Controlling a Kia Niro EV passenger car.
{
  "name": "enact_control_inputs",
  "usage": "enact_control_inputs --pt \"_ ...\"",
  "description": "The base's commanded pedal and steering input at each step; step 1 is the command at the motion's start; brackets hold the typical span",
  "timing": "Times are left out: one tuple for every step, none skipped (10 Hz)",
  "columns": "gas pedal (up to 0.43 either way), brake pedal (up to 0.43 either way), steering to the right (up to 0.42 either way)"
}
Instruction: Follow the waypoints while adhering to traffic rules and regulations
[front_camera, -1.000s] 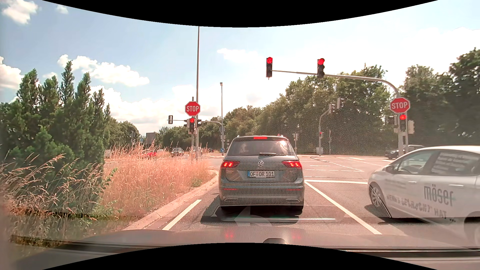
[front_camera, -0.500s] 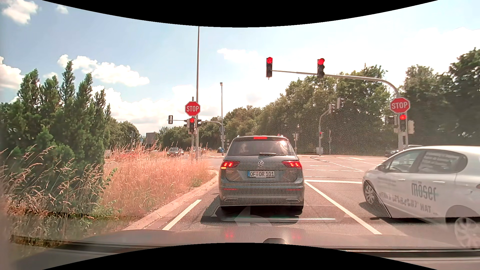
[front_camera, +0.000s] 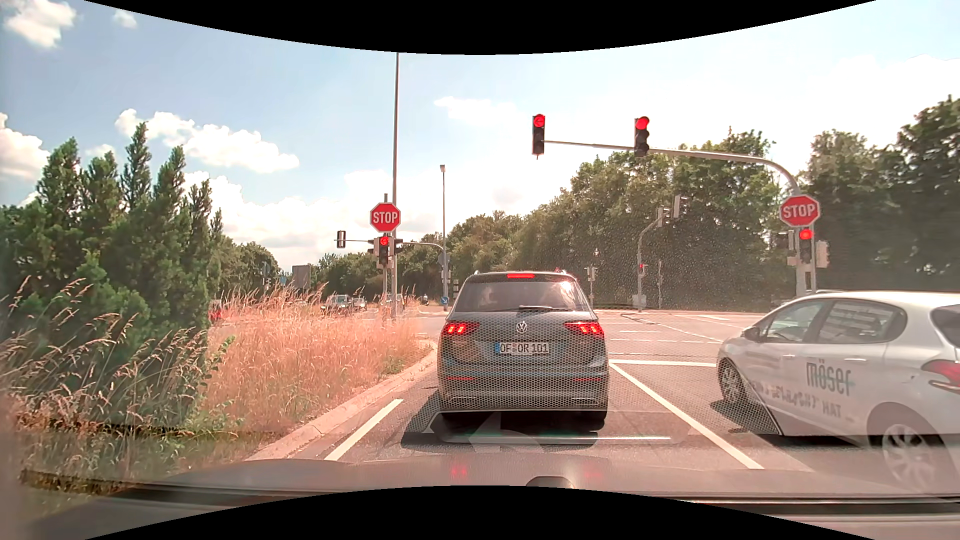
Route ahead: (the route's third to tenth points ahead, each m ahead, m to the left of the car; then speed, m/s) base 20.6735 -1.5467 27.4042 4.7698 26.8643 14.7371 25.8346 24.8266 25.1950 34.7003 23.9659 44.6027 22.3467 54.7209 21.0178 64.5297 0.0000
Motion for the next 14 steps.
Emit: enact_control_inputs --pt "0.000 0.238 0.008" --pt "0.000 0.238 0.008" --pt "0.000 0.238 0.008" --pt "0.000 0.238 0.008" --pt "0.000 0.238 0.008" --pt "0.000 0.238 0.008" --pt "0.000 0.244 0.008" --pt "0.000 0.238 0.008" --pt "0.000 0.238 0.008" --pt "0.000 0.244 0.008" --pt "0.000 0.238 0.008" --pt "0.000 0.238 0.008" --pt "0.000 0.244 0.008" --pt "0.000 0.238 0.008"
